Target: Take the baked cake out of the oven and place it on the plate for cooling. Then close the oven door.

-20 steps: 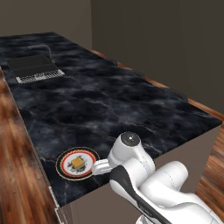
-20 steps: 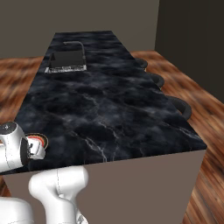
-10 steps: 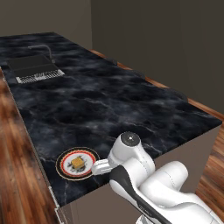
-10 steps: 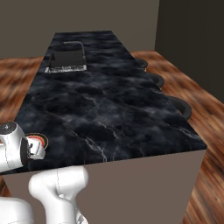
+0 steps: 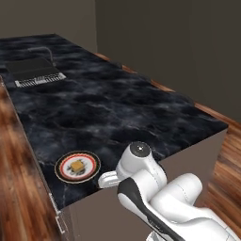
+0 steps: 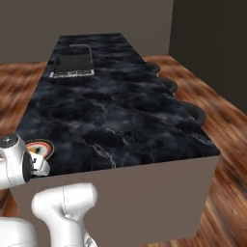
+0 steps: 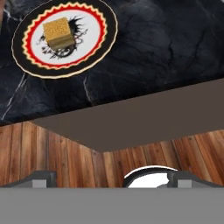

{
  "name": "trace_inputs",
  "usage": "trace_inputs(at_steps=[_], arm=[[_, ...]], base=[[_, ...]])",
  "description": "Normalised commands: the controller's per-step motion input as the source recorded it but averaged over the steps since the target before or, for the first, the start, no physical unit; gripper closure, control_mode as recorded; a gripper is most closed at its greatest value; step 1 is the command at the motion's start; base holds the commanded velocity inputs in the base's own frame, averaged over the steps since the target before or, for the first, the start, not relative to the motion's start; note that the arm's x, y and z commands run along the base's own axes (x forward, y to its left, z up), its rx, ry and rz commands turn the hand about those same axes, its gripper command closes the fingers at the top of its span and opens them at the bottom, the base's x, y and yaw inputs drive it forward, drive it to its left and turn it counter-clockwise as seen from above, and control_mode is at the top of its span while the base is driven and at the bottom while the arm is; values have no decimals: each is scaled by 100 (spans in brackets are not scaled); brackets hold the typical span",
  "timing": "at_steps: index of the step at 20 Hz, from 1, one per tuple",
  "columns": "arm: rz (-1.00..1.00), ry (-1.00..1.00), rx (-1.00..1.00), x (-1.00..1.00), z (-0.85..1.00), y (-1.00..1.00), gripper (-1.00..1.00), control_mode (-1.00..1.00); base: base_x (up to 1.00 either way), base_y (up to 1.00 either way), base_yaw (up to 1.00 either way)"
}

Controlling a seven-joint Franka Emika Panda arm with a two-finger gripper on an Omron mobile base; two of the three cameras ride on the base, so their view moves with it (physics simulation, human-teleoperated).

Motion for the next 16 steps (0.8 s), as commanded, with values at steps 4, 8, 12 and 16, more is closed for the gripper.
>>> trace_inputs(at_steps=[4, 8, 12, 16], arm=[[0, 0, 0, 0, 0, 0, -100, 100], [0, 0, 0, 0, 0, 0, -100, 100], [0, 0, 0, 0, 0, 0, -100, 100], [0, 0, 0, 0, 0, 0, -100, 100]], base=[[-52, -7, -25], [-11, 3, -70], [0, 13, -89], [0, 12, -93]])
